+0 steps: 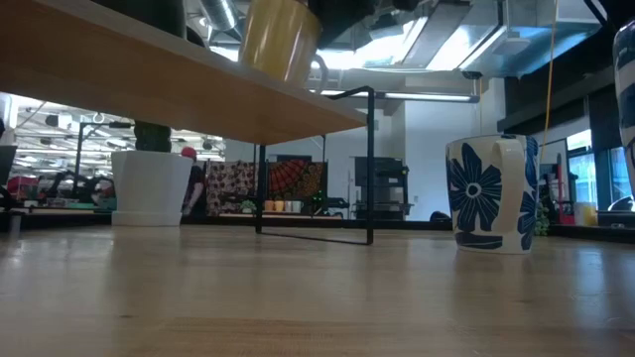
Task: Place coffee mugs
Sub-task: Put the yellow white mug on the shelf
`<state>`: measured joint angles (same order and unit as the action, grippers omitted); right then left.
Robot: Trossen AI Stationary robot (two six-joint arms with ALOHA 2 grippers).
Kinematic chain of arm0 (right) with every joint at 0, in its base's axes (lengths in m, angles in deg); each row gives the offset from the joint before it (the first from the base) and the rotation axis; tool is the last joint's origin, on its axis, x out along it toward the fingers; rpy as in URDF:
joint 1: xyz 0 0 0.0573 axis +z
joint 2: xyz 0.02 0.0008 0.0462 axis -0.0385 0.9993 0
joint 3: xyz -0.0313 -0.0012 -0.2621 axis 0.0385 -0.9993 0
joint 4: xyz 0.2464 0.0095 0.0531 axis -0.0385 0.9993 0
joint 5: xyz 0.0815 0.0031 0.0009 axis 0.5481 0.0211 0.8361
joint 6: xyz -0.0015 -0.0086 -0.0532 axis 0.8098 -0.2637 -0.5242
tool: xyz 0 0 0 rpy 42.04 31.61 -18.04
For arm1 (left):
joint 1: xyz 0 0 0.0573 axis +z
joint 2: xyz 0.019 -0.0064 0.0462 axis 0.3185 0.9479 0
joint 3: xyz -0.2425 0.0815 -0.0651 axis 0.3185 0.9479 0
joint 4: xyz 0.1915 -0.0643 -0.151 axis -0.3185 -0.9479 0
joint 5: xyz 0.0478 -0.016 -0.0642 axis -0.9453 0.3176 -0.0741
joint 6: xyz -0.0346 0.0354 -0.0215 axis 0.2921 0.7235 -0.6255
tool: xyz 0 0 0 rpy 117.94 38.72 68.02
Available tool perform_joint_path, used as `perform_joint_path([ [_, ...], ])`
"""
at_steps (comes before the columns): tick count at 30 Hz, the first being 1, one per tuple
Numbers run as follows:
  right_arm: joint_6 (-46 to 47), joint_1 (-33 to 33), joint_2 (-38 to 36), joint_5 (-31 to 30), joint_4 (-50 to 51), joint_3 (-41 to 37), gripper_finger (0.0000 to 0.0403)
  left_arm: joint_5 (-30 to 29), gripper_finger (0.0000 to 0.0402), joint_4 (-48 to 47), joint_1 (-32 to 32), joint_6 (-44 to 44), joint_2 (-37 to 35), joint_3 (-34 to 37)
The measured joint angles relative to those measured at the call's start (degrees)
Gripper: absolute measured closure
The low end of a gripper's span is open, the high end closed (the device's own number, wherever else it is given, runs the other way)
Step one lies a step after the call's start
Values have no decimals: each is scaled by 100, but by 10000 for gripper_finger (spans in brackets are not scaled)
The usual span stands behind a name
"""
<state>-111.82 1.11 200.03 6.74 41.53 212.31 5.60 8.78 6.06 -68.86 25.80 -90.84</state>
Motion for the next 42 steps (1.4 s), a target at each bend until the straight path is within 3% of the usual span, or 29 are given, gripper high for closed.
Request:
perform_joint_path([
  [10,0,1,0,-103,-381,0,251,0,214,0,0,2,0,0],
  [21,-175,2,0,-469,-674,-2,244,0,214,0,0,2,0,1],
  [28,134,159,-46,-1420,-391,146,245,0,214,-1,1,1,1,1],
  [30,318,215,-66,-1332,-155,364,248,0,214,-2,0,0,-1,1],
  [37,1280,245,-109,-113,558,684,279,0,214,-7,0,4,1,0],
  [42,1660,356,-164,247,811,693,371,0,214,-9,1,6,0,1],
])
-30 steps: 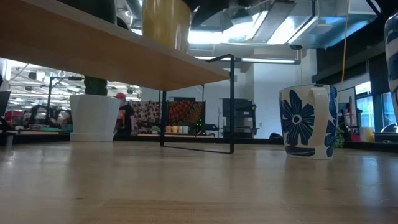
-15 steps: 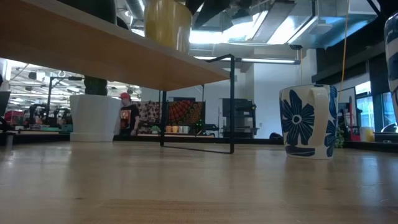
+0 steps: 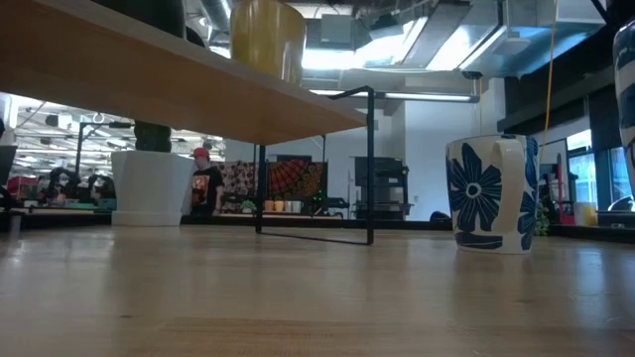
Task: Place coffee mugs
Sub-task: Put the yellow white mug on the shelf
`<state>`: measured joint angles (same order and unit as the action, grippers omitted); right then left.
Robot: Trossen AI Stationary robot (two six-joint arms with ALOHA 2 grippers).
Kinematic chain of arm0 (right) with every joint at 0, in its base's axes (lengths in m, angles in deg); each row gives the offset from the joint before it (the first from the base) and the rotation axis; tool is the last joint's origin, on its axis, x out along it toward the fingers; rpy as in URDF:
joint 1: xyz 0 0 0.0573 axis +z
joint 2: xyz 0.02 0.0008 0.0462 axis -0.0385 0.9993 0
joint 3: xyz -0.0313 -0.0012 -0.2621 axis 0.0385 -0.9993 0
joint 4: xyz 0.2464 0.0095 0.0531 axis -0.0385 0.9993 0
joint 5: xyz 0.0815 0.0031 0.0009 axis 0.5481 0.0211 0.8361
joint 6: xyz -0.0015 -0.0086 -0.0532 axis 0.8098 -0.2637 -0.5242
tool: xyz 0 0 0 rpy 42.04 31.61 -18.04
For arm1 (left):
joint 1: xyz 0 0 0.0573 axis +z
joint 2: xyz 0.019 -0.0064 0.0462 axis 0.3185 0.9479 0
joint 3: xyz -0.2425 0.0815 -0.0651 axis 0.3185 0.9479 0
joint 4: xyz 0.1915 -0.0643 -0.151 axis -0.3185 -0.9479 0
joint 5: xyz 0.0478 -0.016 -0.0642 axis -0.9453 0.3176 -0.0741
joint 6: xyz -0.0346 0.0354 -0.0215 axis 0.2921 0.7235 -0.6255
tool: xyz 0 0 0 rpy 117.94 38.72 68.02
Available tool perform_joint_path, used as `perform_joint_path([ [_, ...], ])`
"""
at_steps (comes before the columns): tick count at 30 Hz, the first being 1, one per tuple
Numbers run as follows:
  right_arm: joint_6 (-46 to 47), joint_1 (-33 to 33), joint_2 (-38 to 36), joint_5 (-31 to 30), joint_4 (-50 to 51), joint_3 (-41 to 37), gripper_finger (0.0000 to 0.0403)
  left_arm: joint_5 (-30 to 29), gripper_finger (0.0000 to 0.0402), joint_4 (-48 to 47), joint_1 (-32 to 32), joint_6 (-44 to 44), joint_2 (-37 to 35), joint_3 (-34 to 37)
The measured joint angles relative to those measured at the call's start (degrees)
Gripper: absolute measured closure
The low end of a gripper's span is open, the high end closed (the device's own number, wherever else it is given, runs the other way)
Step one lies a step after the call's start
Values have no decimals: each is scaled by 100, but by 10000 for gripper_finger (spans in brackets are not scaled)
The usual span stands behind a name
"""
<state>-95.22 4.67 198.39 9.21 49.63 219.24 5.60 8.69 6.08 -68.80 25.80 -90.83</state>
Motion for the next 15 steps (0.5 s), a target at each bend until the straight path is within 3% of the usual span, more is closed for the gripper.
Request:
perform_joint_path([
  [2,-11,10,74,-2,-280,-63,393,0,214,2,-1,0,0,0],
  [15,-195,-243,184,201,-1264,-645,400,0,214,3,0,-2,-2,0],
])
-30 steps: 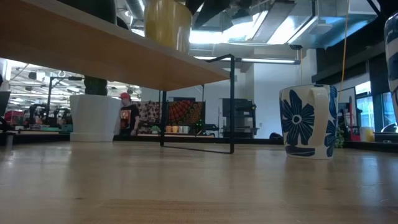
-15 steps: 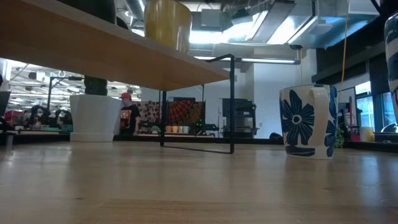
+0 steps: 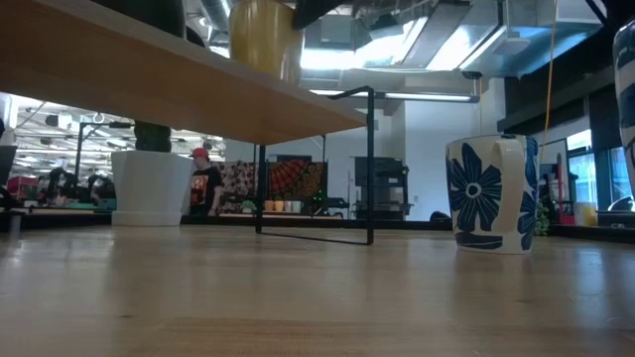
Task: Place coffee mugs
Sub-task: Put the yellow white mug on the shelf, then put the yellow black mug on the shelf
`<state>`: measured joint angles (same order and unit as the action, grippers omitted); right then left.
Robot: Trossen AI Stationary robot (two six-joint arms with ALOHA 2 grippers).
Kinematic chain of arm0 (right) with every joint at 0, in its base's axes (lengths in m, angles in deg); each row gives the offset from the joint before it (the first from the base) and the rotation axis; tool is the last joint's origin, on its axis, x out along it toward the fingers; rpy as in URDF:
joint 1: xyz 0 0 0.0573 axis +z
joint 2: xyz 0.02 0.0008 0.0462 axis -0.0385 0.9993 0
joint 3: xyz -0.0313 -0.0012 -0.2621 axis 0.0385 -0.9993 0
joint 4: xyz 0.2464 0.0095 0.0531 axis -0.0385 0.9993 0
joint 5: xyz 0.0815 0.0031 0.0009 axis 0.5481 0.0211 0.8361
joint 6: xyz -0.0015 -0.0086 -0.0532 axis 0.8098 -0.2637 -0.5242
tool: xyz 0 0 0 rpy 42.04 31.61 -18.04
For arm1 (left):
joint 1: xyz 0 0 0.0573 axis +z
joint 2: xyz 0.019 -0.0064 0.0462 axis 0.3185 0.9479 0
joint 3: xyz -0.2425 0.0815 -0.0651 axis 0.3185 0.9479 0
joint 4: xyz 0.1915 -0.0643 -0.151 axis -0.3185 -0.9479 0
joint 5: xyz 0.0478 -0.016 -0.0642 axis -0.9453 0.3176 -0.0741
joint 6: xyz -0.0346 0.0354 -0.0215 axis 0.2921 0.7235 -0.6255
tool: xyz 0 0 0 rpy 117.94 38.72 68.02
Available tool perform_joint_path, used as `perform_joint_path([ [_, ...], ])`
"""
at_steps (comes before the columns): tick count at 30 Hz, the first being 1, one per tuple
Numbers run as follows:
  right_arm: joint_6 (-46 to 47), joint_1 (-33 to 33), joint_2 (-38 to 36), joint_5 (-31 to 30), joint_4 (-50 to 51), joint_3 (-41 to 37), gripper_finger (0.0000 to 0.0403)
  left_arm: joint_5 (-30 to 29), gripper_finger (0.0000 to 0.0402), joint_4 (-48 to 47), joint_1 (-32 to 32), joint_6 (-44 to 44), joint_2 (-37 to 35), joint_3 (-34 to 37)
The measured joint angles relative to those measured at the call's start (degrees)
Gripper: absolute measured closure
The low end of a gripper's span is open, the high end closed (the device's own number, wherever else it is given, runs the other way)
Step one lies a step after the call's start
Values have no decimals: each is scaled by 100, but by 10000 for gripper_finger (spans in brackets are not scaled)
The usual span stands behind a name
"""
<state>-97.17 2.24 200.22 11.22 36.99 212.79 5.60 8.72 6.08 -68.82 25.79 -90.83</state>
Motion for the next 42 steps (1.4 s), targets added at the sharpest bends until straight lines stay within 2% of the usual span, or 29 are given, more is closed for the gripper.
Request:
perform_joint_path([
  [10,-124,-309,26,43,-282,0,401,0,214,-2,-2,2,0,0],
  [32,-158,-339,26,-174,-337,3,402,0,214,-2,-1,151,2,-2],
  [35,252,-311,-43,-229,329,73,402,-1,214,-2,-1,150,0,-1],
  [40,2095,-62,-332,-210,2214,168,402,0,214,-9,-2,155,2,0],
  [42,2938,156,-447,-92,2018,-121,402,0,214,-4,0,155,0,-1],
])
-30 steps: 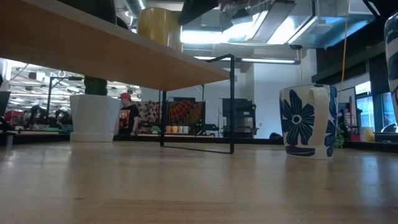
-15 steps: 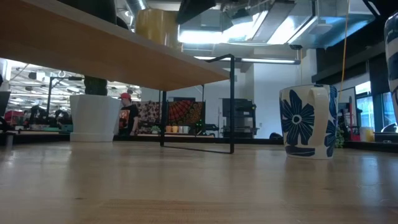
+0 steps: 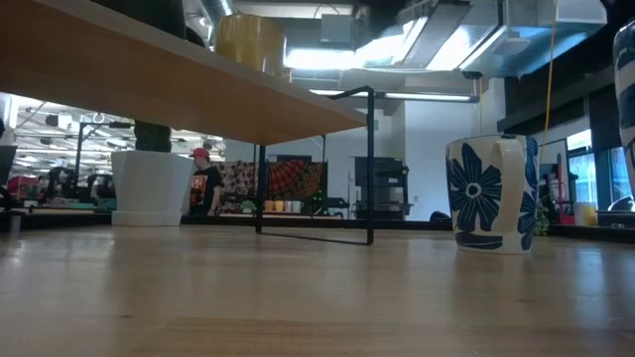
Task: Place coffee mugs
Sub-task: Put the yellow black mug on the shelf
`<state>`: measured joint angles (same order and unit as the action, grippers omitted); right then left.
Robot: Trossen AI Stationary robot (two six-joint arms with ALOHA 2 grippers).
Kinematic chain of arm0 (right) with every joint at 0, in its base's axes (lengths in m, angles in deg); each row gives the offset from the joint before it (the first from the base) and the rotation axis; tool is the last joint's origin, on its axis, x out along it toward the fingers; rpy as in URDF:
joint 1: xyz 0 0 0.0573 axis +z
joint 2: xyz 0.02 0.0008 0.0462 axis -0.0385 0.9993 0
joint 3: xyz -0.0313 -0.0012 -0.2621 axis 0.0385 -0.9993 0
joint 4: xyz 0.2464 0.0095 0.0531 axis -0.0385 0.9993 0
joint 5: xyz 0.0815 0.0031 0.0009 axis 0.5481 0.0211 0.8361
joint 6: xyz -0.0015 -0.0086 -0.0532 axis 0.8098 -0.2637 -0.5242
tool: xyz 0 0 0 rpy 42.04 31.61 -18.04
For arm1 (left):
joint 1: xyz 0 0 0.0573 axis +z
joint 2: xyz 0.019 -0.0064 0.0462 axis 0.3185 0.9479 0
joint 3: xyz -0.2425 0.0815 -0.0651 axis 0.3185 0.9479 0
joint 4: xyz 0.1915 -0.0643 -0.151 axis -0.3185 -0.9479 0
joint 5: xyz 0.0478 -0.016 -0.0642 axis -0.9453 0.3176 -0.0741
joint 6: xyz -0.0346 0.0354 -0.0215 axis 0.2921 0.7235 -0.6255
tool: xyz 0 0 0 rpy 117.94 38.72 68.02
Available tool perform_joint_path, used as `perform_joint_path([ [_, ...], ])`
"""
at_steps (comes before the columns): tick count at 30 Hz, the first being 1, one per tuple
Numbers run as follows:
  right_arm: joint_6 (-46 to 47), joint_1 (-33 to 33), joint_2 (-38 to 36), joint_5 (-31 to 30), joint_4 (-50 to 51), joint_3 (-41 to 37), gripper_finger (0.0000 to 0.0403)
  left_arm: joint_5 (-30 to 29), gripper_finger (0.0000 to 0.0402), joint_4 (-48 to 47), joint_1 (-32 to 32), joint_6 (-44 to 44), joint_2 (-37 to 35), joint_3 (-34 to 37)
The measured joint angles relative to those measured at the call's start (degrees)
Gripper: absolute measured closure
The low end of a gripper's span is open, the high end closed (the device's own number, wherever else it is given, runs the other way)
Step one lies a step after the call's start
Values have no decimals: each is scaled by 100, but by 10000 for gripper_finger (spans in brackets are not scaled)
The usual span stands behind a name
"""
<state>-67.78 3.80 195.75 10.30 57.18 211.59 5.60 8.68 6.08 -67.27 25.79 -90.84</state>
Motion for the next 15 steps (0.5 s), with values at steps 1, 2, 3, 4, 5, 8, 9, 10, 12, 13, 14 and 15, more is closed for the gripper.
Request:
perform_joint_path([
  [1,397,144,-96,98,24,-183,402,0,214,-4,-1,0,1,-1],
  [2,891,289,-200,129,94,-302,402,-1,214,2,-1,0,0,-1],
  [3,1420,440,-339,66,89,-422,402,0,214,10,0,-2,1,-1],
  [4,1895,617,-522,-4,57,-666,402,2,214,4,-2,-2,2,0],
  [5,2305,795,-735,-11,66,-991,402,0,214,12,-2,-4,2,-1],
  [8,3788,1388,-1270,133,76,-1890,396,37,214,19,-2,-4,0,-2],
  [9,4240,1609,-1503,275,48,-2257,388,65,214,21,0,-4,1,-2],
  [10,4765,1861,-1754,430,83,-2609,379,104,214,19,-2,-4,0,-2],
  [12,6023,2382,-2190,816,-60,-3204,352,182,214,20,-2,-4,1,-2],
  [13,6613,2670,-2347,1064,-89,-3453,335,215,214,24,-1,-4,0,-2],
  [14,7152,2965,-2465,1272,-85,-3676,318,246,214,23,-2,-2,0,-2],
  [15,7685,3257,-2544,1436,-165,-3871,300,274,214,21,0,-2,0,-2],
])
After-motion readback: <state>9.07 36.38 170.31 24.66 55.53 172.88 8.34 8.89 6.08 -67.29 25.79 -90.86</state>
